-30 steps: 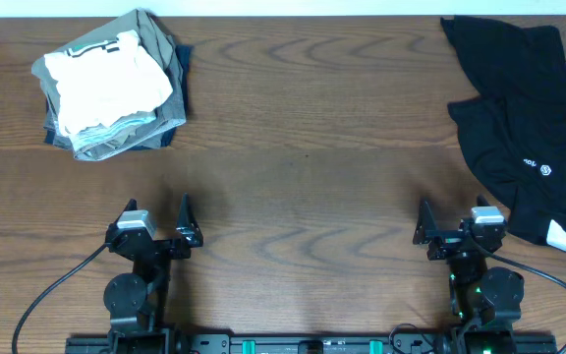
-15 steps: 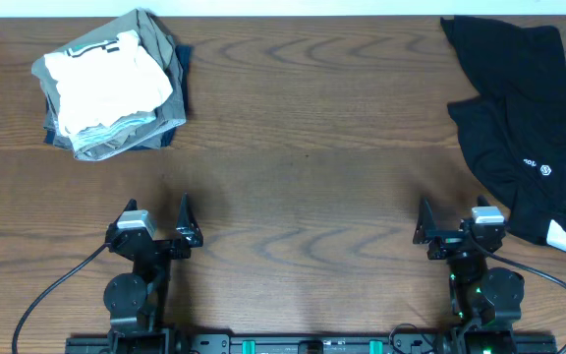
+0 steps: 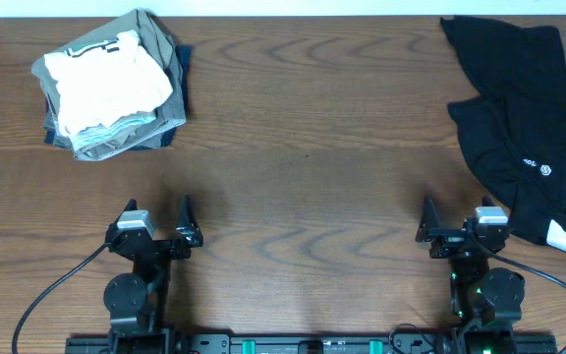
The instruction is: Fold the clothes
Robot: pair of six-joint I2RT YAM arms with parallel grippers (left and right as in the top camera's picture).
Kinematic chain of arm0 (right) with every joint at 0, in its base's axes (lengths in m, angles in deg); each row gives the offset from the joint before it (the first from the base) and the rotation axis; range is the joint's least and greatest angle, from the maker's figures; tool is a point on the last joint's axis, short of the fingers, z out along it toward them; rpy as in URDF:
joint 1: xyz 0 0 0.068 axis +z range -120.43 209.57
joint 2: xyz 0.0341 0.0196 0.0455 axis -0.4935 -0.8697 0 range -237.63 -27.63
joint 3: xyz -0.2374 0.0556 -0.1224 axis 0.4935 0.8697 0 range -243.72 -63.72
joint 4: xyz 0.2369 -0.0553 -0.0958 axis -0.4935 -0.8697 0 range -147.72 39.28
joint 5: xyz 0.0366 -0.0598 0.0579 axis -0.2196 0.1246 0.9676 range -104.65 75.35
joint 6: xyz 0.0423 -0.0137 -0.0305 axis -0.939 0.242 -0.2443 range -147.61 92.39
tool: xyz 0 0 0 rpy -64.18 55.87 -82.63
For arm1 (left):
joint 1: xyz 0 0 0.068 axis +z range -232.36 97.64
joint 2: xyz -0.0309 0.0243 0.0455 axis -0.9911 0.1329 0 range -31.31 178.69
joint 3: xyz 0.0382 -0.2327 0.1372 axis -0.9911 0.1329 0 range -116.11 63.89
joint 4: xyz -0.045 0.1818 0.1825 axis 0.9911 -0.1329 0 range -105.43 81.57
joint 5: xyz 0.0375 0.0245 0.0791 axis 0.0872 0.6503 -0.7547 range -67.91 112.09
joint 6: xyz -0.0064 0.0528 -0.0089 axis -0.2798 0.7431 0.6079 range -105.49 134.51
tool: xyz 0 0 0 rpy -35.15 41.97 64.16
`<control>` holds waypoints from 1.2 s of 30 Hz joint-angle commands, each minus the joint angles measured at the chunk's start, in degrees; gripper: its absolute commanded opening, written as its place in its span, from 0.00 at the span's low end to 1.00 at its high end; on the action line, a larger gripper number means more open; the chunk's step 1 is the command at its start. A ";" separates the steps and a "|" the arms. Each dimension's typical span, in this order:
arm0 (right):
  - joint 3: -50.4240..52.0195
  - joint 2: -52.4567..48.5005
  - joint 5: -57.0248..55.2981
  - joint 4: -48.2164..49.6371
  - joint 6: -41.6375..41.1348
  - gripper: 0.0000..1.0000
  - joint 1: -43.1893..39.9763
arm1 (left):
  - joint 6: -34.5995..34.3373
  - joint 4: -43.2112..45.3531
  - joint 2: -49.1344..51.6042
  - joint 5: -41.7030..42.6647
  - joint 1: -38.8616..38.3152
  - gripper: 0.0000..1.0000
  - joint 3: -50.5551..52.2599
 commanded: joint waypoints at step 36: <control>-26.62 -28.50 9.05 6.49 2.23 0.99 -0.59 | 0.81 -7.39 32.39 3.56 -0.35 0.98 -29.77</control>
